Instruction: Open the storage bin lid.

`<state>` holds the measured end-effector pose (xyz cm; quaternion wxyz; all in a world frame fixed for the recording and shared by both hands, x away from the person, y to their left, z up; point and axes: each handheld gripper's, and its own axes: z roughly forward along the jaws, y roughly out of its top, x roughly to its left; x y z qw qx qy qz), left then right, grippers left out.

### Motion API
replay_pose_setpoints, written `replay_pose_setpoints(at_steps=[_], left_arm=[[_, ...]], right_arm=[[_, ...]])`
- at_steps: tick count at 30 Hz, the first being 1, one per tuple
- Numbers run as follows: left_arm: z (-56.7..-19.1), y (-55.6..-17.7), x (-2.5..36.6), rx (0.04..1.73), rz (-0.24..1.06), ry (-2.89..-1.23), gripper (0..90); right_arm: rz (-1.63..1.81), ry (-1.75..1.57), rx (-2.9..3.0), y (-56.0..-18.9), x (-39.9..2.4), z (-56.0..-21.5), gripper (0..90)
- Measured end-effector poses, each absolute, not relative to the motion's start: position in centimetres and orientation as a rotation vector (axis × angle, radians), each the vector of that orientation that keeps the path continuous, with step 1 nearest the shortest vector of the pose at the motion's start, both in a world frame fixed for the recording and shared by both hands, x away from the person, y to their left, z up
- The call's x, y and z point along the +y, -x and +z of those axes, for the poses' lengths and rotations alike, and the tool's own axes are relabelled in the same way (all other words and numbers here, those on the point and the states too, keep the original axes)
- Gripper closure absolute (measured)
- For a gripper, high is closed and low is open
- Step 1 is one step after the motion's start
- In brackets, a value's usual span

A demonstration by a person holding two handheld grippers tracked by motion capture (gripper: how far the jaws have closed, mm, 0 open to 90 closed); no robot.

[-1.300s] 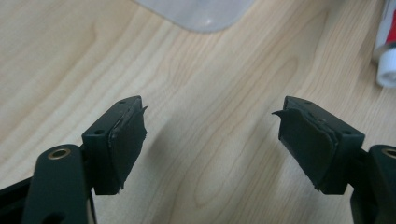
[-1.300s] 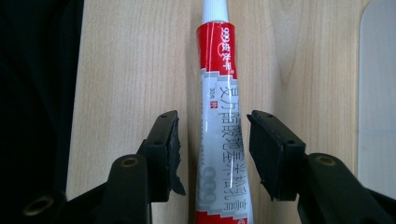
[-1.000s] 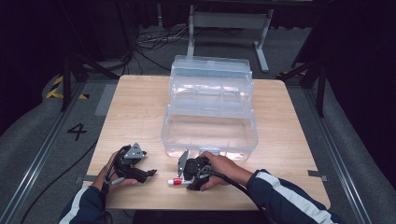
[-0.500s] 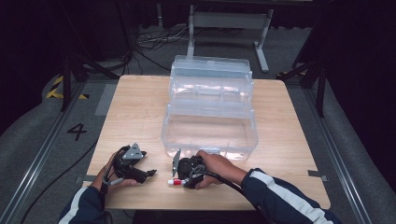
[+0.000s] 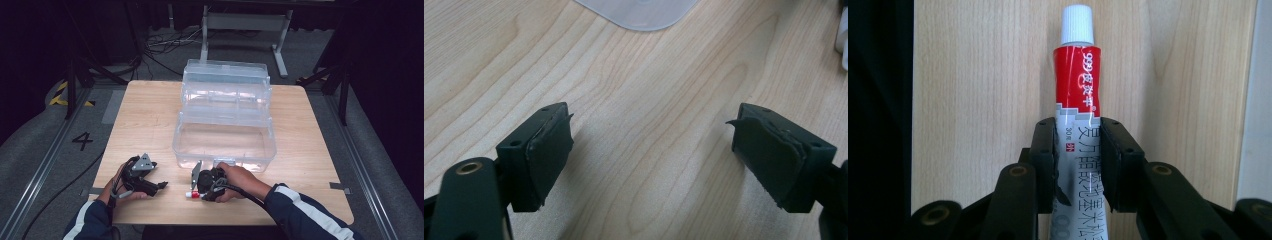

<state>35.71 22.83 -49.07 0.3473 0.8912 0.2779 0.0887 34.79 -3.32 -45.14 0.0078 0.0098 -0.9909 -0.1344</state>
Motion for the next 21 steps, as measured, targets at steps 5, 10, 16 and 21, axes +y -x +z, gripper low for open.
replay_pose_setpoints(at_steps=[5,10,16,21], left_arm=[[-49.1,-35.7,22.9,0.718,0.232,-2.311,16.5],[-49.1,-35.7,22.9,0.715,0.234,-2.31,16.5],[-49.1,-35.7,22.9,0.716,0.235,-2.305,16.4],[-49.2,-35.7,22.9,0.716,0.236,-2.303,16.4]], right_arm=[[-0.444,-0.022,-3.092,-34.9,-4.5,-45.1,70.5],[-0.486,-0.008,-3.086,-34.9,-5.6,-44.8,70.6],[-0.524,0.041,-3.091,-35.1,-7.6,-44.4,70.6],[-0.531,0.062,-3.089,-35.1,-9.3,-44.1,70.6]])
